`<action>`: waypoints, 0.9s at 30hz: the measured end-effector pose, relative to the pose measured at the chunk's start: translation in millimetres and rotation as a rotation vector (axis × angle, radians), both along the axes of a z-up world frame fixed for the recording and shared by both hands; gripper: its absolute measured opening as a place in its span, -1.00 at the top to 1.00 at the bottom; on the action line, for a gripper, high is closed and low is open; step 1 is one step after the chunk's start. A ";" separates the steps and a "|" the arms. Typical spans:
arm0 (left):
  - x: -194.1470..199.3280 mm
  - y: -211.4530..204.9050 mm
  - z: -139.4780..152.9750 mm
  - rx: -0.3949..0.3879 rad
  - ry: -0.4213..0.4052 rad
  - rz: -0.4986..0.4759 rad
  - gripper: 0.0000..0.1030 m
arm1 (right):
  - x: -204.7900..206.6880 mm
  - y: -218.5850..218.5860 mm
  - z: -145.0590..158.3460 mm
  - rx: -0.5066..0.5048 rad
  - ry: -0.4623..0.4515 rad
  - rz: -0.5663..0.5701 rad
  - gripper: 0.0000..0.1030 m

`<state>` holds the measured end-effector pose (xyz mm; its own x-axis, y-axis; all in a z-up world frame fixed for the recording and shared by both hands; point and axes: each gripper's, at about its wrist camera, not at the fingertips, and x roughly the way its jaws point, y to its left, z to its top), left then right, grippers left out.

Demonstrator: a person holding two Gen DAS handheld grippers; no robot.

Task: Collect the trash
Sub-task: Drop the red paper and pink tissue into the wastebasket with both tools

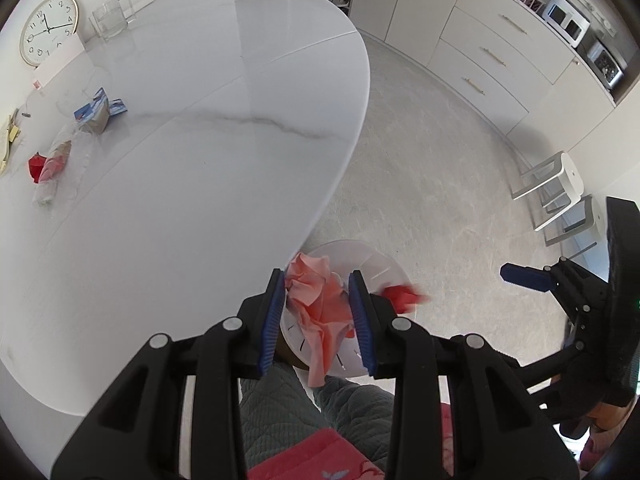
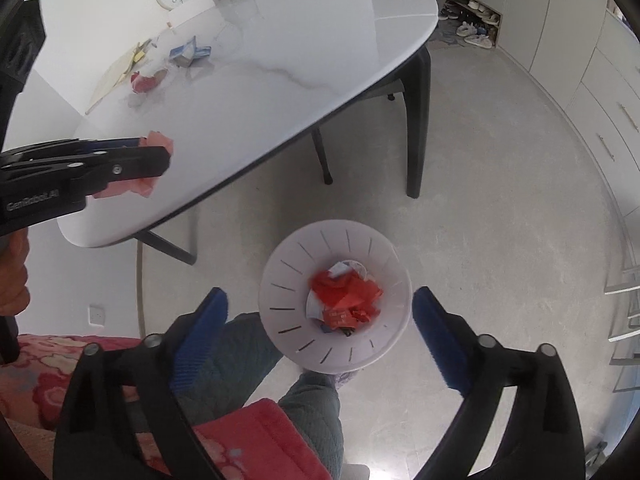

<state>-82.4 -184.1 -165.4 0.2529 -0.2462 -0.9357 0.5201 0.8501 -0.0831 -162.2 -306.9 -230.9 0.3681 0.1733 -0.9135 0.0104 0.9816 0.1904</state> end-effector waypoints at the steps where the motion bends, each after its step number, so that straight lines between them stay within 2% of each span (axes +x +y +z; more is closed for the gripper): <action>1: -0.8 0.9 -0.5 0.000 -0.001 -0.001 0.36 | -2.1 -1.3 0.2 -0.004 0.000 -0.008 -0.90; 7: -11.5 -1.8 -4.0 -0.002 0.007 -0.034 0.36 | -13.2 -14.5 5.8 -0.014 -0.009 -0.062 -0.95; 13: -25.0 -14.5 -4.9 -0.012 0.009 -0.107 0.35 | -24.1 -27.6 11.4 -0.047 -0.016 -0.112 -0.95; 15: -28.7 -18.1 -4.7 -0.021 0.015 -0.131 0.13 | -27.6 -31.0 12.0 -0.054 -0.015 -0.125 -0.95; 17: -33.0 -20.8 -2.7 -0.020 0.004 -0.147 -0.55 | -30.7 -34.0 12.0 -0.059 -0.011 -0.141 -0.95; 18: -35.1 -21.1 -0.9 -0.018 -0.011 -0.151 -0.64 | -31.8 -35.9 11.6 -0.060 -0.009 -0.150 -0.95; 21: -40.6 -23.5 3.8 -0.020 -0.034 -0.170 -0.83 | -35.6 -38.6 10.3 -0.058 -0.005 -0.168 -0.95; 27: -39.7 -21.8 5.9 -0.006 -0.038 -0.160 -0.85 | -38.0 -38.8 10.3 -0.062 -0.006 -0.172 -0.95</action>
<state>-122.1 -205.9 -159.5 0.2454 -0.2916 -0.9245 0.6520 0.7554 -0.0652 -200.2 -345.6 -220.7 0.3925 0.0507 -0.9183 0.1788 0.9752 0.1303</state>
